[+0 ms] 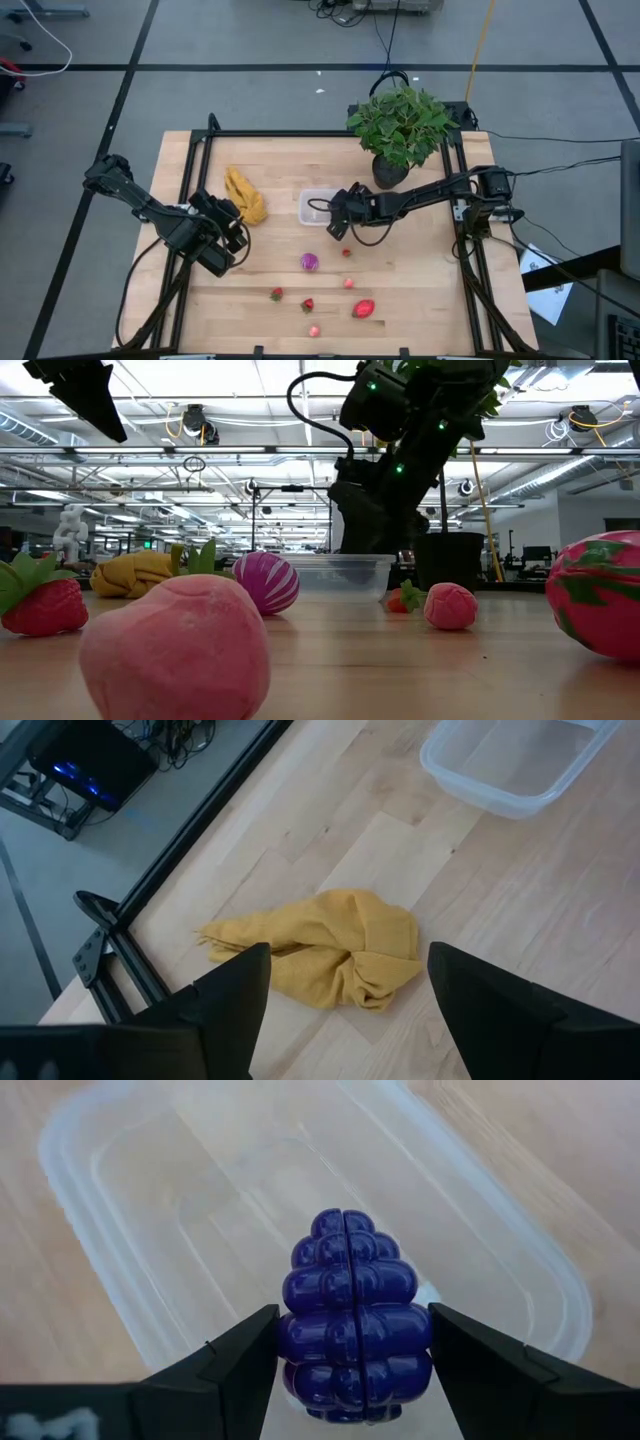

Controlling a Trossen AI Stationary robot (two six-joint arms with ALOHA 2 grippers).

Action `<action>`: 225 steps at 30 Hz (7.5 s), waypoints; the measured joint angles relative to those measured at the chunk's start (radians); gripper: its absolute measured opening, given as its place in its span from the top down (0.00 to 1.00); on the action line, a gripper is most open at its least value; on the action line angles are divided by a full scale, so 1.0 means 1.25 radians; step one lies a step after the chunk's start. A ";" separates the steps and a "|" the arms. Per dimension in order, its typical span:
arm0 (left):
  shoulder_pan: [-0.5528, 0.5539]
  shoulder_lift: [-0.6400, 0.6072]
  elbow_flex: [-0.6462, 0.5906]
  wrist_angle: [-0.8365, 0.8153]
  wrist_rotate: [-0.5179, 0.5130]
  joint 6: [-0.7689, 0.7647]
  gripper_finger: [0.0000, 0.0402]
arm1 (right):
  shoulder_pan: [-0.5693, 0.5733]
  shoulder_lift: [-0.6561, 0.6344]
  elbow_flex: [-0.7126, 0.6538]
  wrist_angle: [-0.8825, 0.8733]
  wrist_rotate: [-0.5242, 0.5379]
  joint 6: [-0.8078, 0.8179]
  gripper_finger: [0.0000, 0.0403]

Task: Pick and placing Produce into tupperware
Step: Put the violet raspberry into the transparent bin, then put the purple onion into the transparent bin

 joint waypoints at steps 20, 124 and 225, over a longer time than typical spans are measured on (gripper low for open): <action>0.000 0.000 0.000 0.003 0.000 0.000 0.31 | 0.000 0.000 -0.005 0.061 -0.017 -0.064 0.41; 0.000 0.000 0.000 0.018 0.012 0.017 0.31 | 0.158 -0.161 0.031 0.120 -0.119 -0.312 0.23; 0.146 0.392 0.001 0.950 0.306 0.585 0.31 | 0.320 -0.273 0.024 0.060 -0.009 -0.396 0.23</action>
